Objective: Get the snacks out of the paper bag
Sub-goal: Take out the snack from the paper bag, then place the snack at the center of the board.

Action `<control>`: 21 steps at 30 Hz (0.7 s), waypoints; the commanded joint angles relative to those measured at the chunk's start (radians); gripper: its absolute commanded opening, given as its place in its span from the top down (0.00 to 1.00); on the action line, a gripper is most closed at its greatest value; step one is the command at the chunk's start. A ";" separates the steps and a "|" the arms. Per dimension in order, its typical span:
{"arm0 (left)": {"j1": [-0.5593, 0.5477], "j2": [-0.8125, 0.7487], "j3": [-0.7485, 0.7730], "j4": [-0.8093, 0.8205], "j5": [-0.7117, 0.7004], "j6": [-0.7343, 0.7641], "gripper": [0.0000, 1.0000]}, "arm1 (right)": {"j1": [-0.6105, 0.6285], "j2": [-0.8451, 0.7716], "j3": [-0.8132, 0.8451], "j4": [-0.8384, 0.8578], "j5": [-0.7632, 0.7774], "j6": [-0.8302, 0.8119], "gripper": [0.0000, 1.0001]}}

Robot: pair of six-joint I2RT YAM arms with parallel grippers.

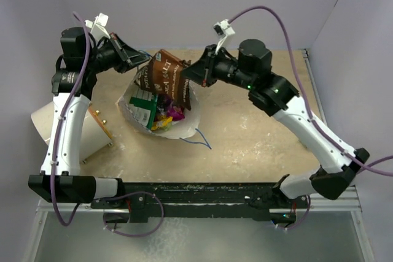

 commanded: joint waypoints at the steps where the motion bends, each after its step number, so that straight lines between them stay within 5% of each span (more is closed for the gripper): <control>1: -0.001 0.007 0.072 0.016 -0.002 0.044 1.00 | -0.015 -0.137 0.068 -0.055 -0.009 -0.112 1.00; 12: -0.001 0.013 0.094 -0.056 -0.002 0.097 1.00 | -0.014 -0.369 0.023 -0.247 0.564 -0.313 1.00; 21: -0.001 0.013 0.111 -0.102 0.022 0.114 1.00 | -0.032 -0.165 0.127 -0.273 0.967 -0.524 1.00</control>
